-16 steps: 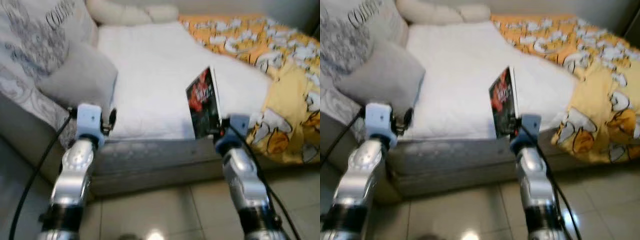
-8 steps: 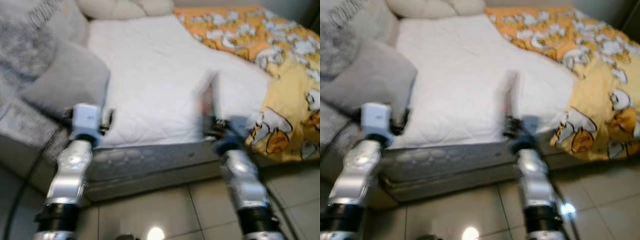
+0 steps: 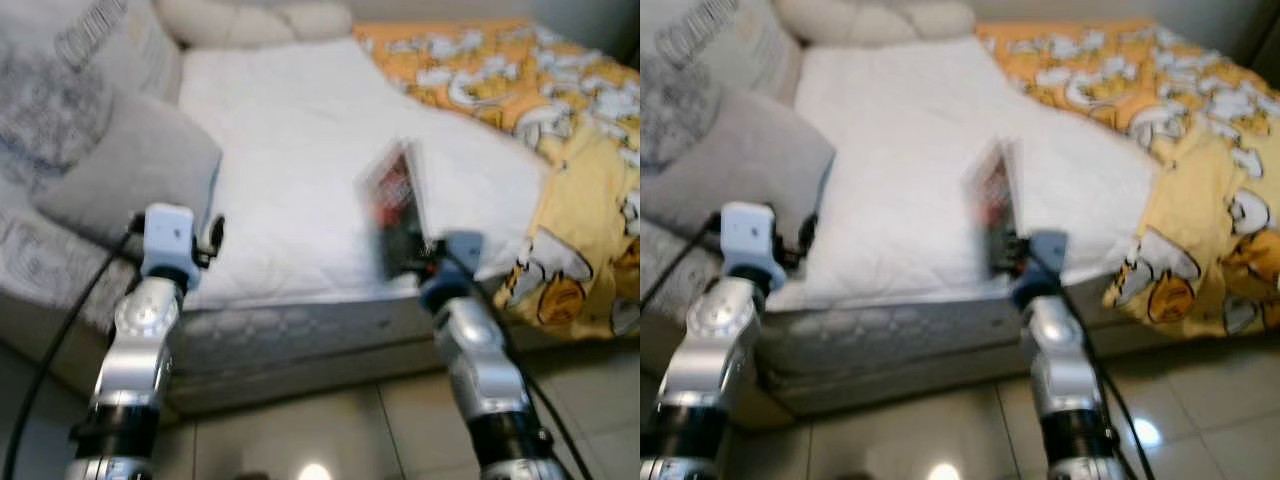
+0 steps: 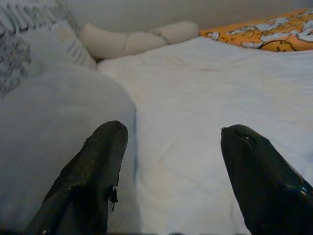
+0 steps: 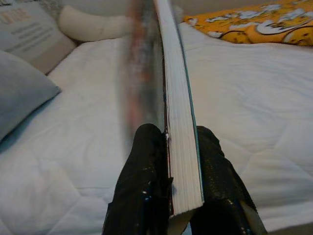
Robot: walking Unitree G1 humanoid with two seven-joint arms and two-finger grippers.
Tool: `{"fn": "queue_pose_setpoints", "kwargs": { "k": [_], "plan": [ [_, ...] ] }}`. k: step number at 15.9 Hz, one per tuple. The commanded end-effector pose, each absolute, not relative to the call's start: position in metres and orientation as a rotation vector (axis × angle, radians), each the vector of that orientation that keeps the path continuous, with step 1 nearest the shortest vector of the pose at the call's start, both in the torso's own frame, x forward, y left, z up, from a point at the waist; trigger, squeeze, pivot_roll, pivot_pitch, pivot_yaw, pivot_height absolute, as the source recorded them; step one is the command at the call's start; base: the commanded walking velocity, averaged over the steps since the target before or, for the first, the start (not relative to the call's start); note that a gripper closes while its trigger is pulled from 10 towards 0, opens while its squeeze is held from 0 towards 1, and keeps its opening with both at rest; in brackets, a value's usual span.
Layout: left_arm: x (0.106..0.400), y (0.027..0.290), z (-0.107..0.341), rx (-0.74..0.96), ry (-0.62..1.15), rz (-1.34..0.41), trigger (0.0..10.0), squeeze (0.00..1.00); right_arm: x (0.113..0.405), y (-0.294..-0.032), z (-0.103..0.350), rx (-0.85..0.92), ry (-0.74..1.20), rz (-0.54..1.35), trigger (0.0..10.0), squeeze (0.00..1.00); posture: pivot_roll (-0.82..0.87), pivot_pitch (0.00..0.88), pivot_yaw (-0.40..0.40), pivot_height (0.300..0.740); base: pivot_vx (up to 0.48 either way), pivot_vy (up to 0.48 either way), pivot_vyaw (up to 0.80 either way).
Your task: Clean up the room
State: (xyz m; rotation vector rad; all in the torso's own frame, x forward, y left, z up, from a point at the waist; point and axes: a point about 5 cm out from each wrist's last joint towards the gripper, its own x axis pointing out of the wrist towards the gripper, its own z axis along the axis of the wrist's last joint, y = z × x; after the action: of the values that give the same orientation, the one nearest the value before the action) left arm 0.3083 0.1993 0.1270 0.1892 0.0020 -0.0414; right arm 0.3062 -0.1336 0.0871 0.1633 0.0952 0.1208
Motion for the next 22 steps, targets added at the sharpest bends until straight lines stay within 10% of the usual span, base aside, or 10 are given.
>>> {"fn": "queue_pose_setpoints", "kwargs": {
  "k": [1,22],
  "plan": [
    [0.3097,0.1930,0.1264,0.180,0.006,-0.060,10.0,0.00,0.3108,-0.1441,0.0985,0.147,0.039,0.092,10.0,0.00,0.06,0.000,0.006,0.740,0.285,0.000,0.00],
    [0.3092,0.1899,0.1211,0.173,0.026,-0.079,10.0,0.00,0.3120,-0.1399,0.0940,0.080,0.068,0.142,10.0,0.00,0.06,0.000,0.000,0.740,0.302,0.000,0.10]
  ]
}}
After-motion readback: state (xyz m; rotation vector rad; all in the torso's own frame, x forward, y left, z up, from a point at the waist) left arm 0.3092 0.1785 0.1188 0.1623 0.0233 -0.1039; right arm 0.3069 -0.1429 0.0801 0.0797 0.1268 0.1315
